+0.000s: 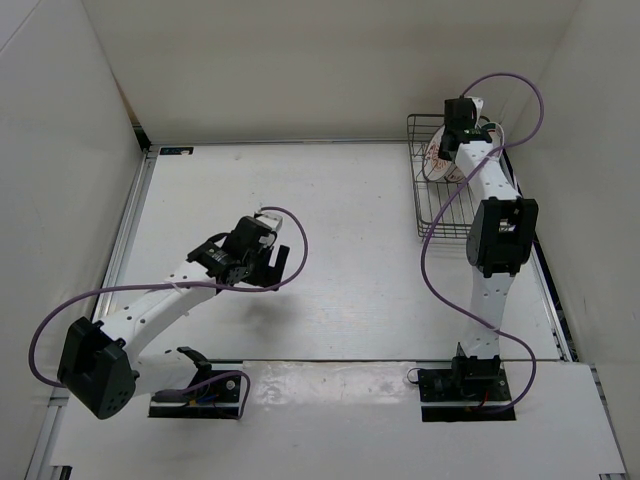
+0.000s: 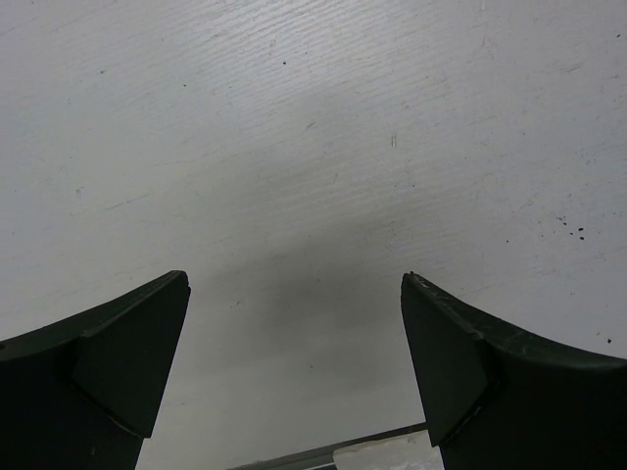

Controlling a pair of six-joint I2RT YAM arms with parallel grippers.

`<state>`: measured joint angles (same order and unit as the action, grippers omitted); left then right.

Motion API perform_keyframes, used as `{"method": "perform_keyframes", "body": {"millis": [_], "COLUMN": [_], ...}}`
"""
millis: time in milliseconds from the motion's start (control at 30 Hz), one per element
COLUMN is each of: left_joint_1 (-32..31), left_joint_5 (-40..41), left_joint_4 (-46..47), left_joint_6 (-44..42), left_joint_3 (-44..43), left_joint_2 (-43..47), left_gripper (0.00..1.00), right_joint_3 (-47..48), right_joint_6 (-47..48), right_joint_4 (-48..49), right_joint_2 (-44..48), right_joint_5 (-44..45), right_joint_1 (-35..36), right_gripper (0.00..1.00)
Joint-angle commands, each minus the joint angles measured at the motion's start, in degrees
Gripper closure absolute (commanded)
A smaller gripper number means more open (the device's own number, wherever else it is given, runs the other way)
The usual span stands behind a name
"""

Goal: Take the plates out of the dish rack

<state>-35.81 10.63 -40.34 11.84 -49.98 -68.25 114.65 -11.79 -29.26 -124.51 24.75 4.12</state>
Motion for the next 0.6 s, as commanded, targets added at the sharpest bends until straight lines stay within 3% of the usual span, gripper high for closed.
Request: {"method": "perform_keyframes", "body": {"millis": [0, 200, 567], "left_joint_1": [-0.13, -0.13, -0.22], "left_joint_5": [1.32, 2.02, 3.43], "left_joint_4": [-0.27, -0.53, -0.88], "left_joint_6": [-0.06, 0.03, 0.38], "left_joint_3": [-2.06, -2.14, -2.14], "left_joint_2": [0.05, -0.22, -0.22], "left_gripper": [0.00, 0.00, 0.00], "right_joint_3": [1.36, 1.10, 2.94], "right_joint_6": [1.33, 2.21, 0.90], "right_joint_4": [4.29, 4.73, 3.85], "right_joint_2": [0.93, 1.98, 7.52], "right_joint_5": [1.53, 3.02, 7.23], "right_joint_1": [-0.25, -0.16, 0.01], "right_gripper": [0.71, 0.99, 1.00]}}
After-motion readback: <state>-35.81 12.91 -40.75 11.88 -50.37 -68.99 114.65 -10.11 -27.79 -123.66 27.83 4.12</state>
